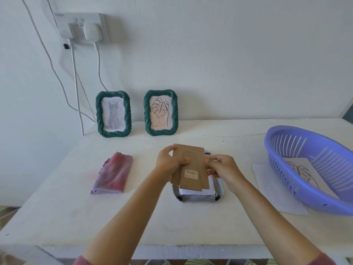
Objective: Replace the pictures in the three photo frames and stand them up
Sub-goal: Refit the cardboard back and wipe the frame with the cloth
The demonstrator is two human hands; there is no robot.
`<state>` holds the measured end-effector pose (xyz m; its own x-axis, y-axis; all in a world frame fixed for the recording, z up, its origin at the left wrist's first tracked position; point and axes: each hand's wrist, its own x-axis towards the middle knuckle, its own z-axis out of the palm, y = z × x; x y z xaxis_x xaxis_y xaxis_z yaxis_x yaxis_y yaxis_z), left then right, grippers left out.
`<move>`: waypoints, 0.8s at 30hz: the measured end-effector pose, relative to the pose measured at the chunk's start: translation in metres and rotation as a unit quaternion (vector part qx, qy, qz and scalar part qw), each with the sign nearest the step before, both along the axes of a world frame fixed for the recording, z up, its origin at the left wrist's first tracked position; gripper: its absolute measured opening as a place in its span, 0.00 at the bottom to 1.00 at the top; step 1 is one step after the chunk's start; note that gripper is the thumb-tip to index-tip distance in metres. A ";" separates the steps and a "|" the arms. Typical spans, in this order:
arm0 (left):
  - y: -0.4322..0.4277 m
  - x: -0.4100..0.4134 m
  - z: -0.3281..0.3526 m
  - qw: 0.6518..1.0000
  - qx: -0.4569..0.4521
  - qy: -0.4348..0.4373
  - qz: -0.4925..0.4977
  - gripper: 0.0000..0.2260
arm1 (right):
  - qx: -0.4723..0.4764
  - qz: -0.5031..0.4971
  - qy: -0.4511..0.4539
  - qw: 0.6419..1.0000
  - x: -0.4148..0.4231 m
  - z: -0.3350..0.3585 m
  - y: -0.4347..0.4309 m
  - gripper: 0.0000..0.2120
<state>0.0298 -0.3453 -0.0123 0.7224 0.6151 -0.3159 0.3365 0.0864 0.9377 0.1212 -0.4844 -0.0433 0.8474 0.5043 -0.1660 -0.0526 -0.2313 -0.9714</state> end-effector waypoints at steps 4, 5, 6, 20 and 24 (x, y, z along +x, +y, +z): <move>-0.010 0.009 -0.019 0.992 0.116 0.050 -0.023 0.27 | -0.050 -0.039 0.003 0.998 0.007 -0.012 -0.004 0.14; -0.012 0.011 -0.020 0.987 0.143 0.061 -0.029 0.27 | -0.060 -0.044 0.002 0.997 0.010 -0.013 -0.005 0.14; -0.013 0.012 -0.021 0.984 0.162 0.071 -0.034 0.28 | -0.067 -0.047 0.001 0.997 0.012 -0.014 -0.005 0.14; -0.008 0.025 -0.034 0.963 0.239 0.101 -0.073 0.20 | -0.094 -0.052 0.012 0.994 0.026 -0.021 0.001 0.06; -0.007 0.027 -0.038 0.953 0.272 0.106 -0.081 0.17 | -0.106 -0.054 0.019 0.993 0.028 -0.021 0.003 0.04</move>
<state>0.0569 -0.3520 -0.0504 0.7777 0.6146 -0.1318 0.4908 -0.4627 0.7382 0.1494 -0.4815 -0.0643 0.8857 0.3609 -0.2921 -0.1245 -0.4216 -0.8982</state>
